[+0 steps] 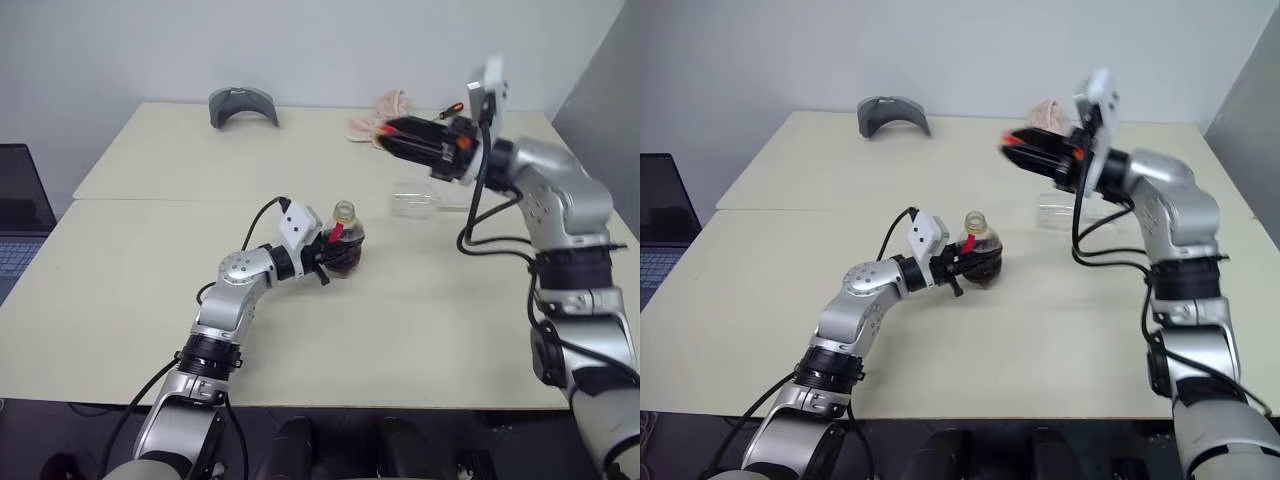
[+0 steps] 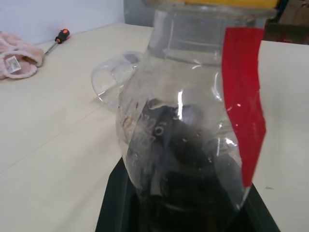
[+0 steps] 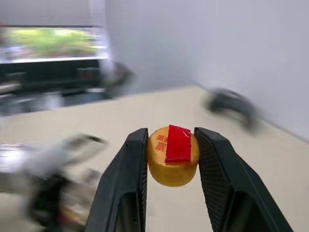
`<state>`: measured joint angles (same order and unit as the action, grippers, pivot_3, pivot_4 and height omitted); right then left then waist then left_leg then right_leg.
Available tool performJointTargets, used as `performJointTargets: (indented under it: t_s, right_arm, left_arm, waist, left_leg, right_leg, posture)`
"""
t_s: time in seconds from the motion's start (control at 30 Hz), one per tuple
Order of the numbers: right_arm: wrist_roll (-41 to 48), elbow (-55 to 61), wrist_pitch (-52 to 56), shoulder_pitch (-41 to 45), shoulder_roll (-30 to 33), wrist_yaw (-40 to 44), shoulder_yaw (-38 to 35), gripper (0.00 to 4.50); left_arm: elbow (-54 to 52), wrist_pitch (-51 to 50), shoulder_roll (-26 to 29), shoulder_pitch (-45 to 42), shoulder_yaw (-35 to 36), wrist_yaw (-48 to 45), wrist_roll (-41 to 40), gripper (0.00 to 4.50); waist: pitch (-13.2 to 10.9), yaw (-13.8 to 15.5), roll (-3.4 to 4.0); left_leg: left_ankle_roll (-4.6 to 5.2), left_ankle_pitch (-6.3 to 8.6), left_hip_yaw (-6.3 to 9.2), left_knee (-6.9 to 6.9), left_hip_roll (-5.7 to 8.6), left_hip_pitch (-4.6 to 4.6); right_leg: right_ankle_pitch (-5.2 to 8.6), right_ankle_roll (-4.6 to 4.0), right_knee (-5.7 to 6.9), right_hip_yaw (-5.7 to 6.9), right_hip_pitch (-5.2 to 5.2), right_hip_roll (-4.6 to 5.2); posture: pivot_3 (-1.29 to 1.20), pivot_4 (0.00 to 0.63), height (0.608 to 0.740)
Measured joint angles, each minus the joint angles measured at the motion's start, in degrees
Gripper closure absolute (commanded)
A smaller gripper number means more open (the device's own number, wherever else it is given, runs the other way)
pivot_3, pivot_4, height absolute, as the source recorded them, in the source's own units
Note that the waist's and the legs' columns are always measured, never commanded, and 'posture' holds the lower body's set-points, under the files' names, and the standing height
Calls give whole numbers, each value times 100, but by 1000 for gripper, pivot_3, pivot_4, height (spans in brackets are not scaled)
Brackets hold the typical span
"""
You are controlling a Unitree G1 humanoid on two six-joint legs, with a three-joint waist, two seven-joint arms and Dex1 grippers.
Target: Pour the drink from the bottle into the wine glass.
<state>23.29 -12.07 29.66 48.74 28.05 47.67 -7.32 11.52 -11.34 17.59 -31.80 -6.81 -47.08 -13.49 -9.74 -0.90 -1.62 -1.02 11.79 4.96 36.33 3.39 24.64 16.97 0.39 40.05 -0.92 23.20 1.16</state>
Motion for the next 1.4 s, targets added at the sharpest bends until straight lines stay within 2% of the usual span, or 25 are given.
performJointTargets:
  t_s: [0.23, 0.4, 0.5, 0.67, 0.73, 0.93, 1.03, 1.17, 1.4]
  right_arm:
    - [-798, 791, 392, -2183, -62, -2512, -937, 3323]
    - [-1301, 871, 661, -2849, -427, -3875, -1209, 3323]
    - [-1329, 825, 834, -2931, -458, -4126, -1218, 2357]
    - [-1274, 1018, 1112, -2854, -428, -4090, -1162, 577]
    - [-1170, 1268, 1345, -2765, -259, -3909, -1126, 0]
    - [-364, 2666, 2403, -2026, 902, -2627, -707, 0]
    - [348, 3489, 2698, -1580, 1087, -1811, -251, 0]
    - [829, 4178, 2719, -1560, 859, -1118, 962, 0]
    - [311, 3690, 2443, -1109, 92, -1377, 2009, 0]
  left_arm:
    - [69, 5, -44, -26, -42, -137, 0, 3730]
    - [250, 32, -157, -260, -127, -259, 2, 3730]
    - [320, 54, -154, -345, -126, -311, 3, 3730]
    - [453, 60, -142, -348, -126, -359, 6, 3730]
    - [454, 62, -141, -348, -123, -355, 6, 3730]
    - [494, 35, -102, -348, 124, -136, -11, 3730]
    - [683, 30, -19, -379, 309, 119, -5, 3730]
    - [1259, 95, 172, -527, 723, 732, 104, 3734]
    - [2888, 949, 631, -1209, 1524, 2112, 395, 3744]
  waist:
    - [1, -23, 2]
    - [2, -107, 5]
    - [3, -111, 7]
    - [4, -98, 7]
    - [3, -91, 9]
    - [3, -130, 9]
    - [3, -140, 8]
    - [2, -126, 5]
    - [0, -60, -2]
  left_leg:
    - [4, 1, -23, 5, -6, 4]
    - [5, 1, -31, 5, -9, -5]
    - [6, 1, -34, 4, -10, -6]
    - [7, 2, -33, 5, -9, -6]
    - [7, 2, -33, 5, -8, -5]
    - [10, 3, -30, 7, -13, -8]
    - [13, 5, -24, 6, -28, -8]
    - [19, 9, -23, 21, -28, 2]
    - [28, 16, -19, 54, -15, 13]
  right_leg:
    - [0, 0, 17, -8, 6, -1]
    - [1, 1, 28, -13, 6, -6]
    - [2, 2, 29, -14, 6, -8]
    - [2, 3, 27, -13, 3, -8]
    - [2, 3, 27, -12, 3, -7]
    - [3, 4, 25, -10, 0, -12]
    - [3, 5, 14, 9, -8, -19]
    - [3, 4, 15, 9, -5, -19]
    - [3, 5, 14, 9, -1, -8]
  posture:
    - [0, 150, 740]
    - [0, 150, 740]
    - [0, 150, 740]
    - [0, 150, 740]
    - [0, 150, 740]
    - [0, 150, 740]
    - [0, 150, 740]
    - [0, 150, 740]
    - [0, 150, 740]
